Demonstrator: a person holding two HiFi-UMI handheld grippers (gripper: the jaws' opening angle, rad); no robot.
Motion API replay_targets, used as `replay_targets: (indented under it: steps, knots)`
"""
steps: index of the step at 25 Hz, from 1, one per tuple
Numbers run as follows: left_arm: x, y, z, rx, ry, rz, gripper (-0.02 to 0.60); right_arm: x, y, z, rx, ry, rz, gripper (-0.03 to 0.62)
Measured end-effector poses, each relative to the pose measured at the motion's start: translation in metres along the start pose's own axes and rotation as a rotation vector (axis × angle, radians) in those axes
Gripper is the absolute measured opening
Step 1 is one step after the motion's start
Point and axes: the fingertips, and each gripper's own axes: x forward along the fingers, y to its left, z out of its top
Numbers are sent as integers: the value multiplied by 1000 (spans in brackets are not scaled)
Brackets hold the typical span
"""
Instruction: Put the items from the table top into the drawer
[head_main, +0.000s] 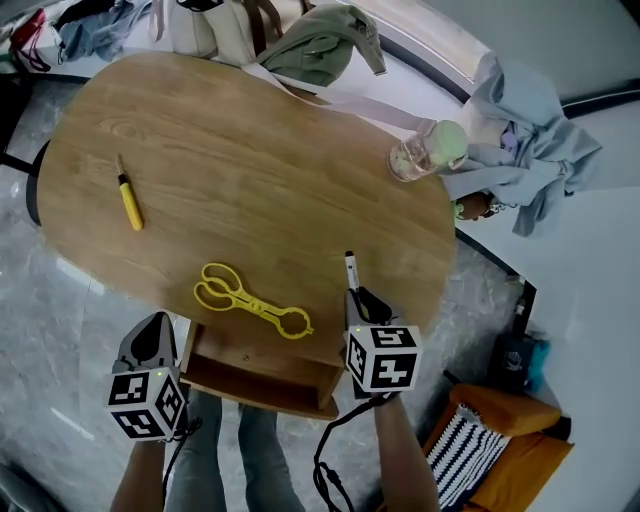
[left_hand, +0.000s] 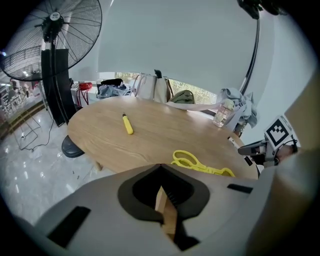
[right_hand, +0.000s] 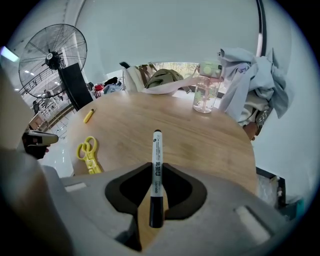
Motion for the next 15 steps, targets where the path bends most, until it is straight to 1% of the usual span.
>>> replay_targets:
  steps: [8, 10, 12, 15]
  knots:
    - [-33, 9, -9, -55, -32, 59, -6, -30, 39, -12, -93, 24, 68, 72]
    - [-40, 12, -9, -50, -44, 69, -6, -37, 49, -13, -105, 22, 77, 72]
    - [-48, 14, -12, -27, -47, 74, -6, -46, 61, -18, -106, 22, 86, 72]
    - [-61, 16, -19, -12, -44, 64, -6, -60, 82, -27, -104, 18, 104, 72]
